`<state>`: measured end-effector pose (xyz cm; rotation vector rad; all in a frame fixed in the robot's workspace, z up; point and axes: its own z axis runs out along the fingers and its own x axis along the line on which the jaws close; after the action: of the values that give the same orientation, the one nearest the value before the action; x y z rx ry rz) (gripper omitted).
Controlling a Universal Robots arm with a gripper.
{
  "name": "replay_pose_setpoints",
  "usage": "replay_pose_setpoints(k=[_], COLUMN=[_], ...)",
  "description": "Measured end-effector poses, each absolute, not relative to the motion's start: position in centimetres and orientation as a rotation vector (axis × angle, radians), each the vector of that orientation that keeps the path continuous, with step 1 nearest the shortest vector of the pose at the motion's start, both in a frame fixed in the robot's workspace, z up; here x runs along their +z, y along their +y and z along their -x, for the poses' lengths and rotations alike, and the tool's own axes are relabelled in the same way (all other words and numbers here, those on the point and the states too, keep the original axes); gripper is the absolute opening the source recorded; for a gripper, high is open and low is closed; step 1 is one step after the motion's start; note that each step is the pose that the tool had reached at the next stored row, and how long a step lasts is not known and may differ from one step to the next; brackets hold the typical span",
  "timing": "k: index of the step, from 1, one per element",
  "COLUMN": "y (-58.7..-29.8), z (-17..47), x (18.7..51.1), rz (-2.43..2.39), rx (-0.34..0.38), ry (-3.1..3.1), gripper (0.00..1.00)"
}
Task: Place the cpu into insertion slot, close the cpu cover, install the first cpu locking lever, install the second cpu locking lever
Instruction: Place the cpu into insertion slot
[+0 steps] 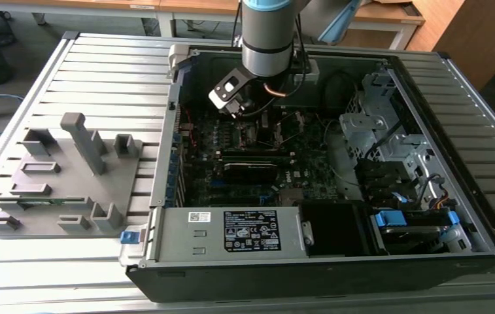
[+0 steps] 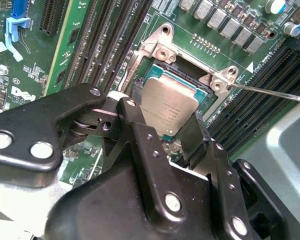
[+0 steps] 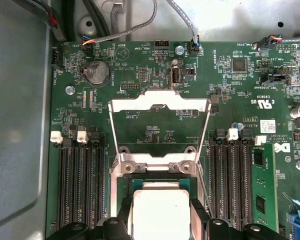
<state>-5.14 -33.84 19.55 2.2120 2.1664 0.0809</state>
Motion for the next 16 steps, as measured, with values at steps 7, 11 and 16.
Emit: replay_pose_setpoints(k=[7, 11, 16], y=[-33.66, -33.6, -33.55], z=[5.2, 5.26, 5.28], x=[19.45, 19.31, 19.27], rz=[-2.211, -2.211, -2.211], rx=[0.082, 0.082, 0.082], ry=[2.166, 2.166, 2.166], gripper=[0.54, 0.54, 0.54])
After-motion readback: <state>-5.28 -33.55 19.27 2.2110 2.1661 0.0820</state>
